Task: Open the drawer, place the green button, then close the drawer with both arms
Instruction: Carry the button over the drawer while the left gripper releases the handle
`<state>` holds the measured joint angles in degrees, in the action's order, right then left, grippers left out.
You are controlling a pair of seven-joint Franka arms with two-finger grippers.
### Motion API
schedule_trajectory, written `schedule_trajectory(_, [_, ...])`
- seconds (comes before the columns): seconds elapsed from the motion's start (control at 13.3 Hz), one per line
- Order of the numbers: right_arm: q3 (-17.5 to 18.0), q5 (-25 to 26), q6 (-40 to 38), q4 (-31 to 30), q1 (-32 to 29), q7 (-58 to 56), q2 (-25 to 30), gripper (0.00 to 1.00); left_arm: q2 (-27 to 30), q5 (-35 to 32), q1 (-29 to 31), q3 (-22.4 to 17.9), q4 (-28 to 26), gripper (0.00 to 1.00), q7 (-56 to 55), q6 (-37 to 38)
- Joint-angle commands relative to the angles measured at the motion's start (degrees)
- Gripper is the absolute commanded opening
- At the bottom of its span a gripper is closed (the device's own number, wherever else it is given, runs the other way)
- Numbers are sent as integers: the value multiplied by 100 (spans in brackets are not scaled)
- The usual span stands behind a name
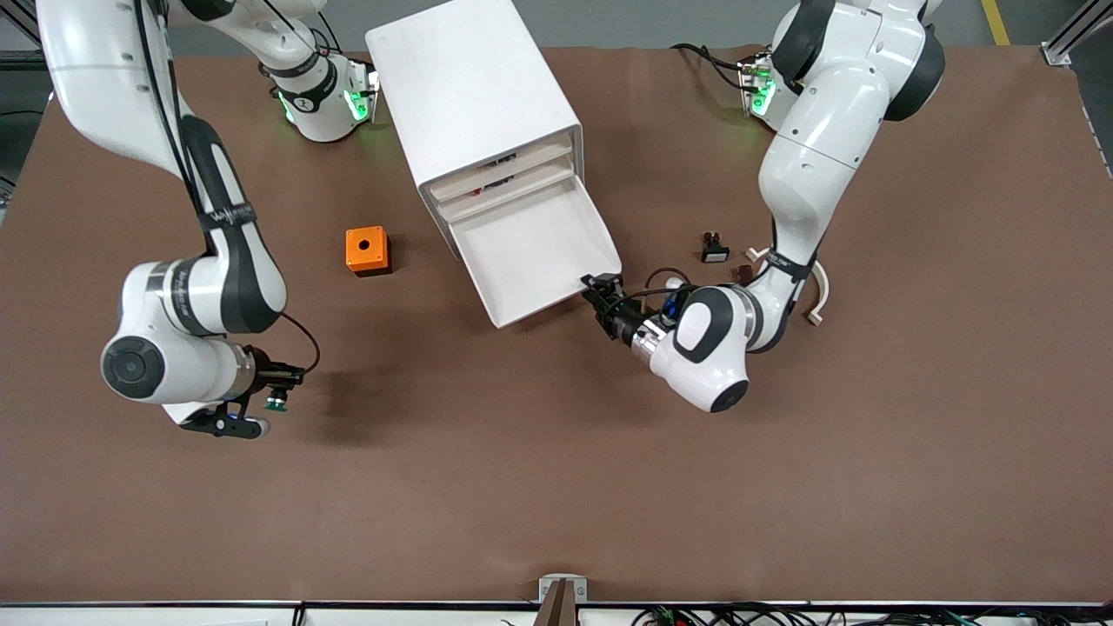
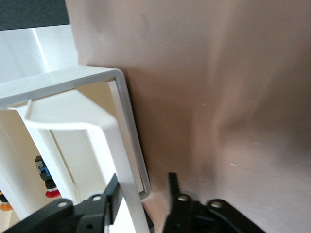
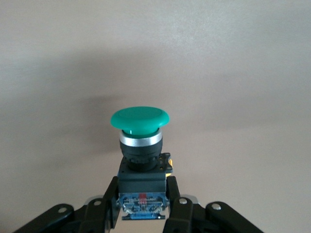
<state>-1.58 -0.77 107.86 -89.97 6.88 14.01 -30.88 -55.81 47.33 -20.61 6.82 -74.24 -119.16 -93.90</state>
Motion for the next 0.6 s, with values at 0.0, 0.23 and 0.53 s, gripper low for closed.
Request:
schedule_trajectory(0.0, [0, 112, -710, 391, 295, 627, 144, 12, 105, -442, 118, -241, 461, 100, 51, 371])
schedule_trajectory(0.23, [26, 68, -1572, 822, 691, 1680, 152, 12, 448, -646, 137, -557, 638, 100, 470, 32])
schedule_trajectory(0.53, [70, -281, -1865, 920, 1499, 3612, 275, 12, 1045, -1160, 172, -1095, 595, 100, 2400, 47])
